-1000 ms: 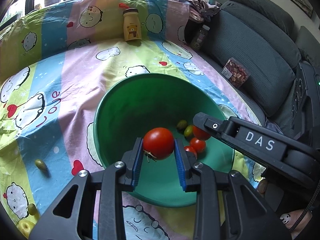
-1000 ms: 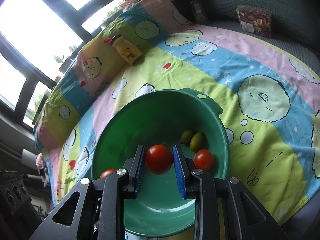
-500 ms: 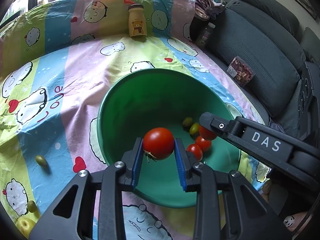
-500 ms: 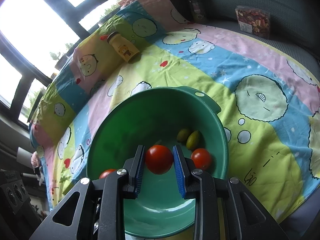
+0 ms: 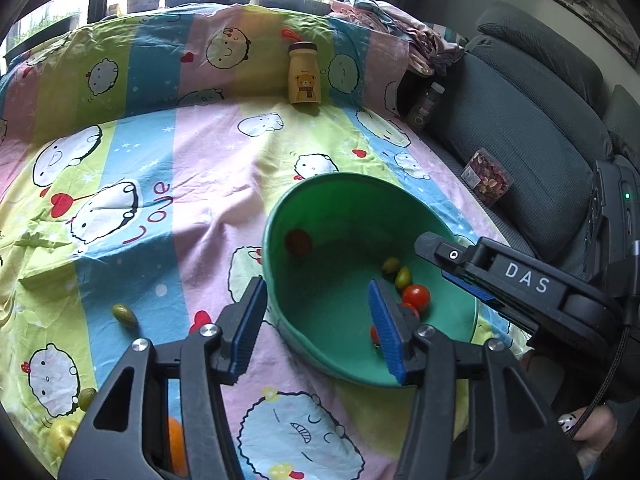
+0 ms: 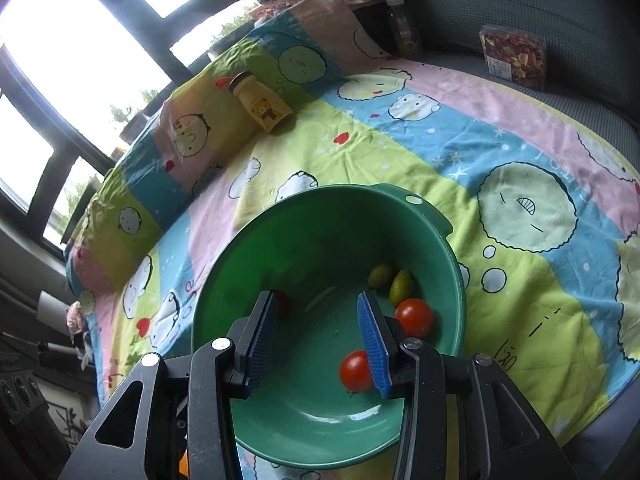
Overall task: Organize fruits
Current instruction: 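Move both open grippers back to the green olives on the sheet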
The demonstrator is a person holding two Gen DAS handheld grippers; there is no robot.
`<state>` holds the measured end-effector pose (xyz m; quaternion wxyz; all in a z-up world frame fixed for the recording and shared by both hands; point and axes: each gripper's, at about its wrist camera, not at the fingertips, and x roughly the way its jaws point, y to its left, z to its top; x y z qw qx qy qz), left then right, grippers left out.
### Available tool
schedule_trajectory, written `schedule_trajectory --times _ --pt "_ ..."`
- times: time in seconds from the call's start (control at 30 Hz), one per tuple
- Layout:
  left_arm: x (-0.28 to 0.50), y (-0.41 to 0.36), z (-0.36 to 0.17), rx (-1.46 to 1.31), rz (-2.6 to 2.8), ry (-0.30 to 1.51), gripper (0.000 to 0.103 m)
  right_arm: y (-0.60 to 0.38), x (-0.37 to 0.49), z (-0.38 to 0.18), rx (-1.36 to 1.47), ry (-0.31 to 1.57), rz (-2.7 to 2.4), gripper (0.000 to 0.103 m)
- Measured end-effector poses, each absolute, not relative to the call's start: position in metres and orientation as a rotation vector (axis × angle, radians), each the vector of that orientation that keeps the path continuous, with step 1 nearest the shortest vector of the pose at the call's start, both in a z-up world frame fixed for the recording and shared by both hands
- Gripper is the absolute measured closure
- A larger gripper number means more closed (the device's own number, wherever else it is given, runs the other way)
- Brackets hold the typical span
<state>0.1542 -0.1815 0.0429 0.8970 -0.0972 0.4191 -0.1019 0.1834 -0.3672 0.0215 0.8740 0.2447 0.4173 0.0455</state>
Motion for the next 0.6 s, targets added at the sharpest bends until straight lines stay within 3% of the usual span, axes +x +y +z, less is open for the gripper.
schedule_trajectory --times 0.2,0.6 --pt "0.124 -0.133 0.058 -0.216 -0.095 0.816 0.043 -0.349 0.18 0.032 0.479 0.846 0.15 0.049" --pt "0.074 -0.013 0.036 -0.338 0.184 0.836 0.041 -0.274 0.174 0.044 0.352 0.851 0.379 0.049"
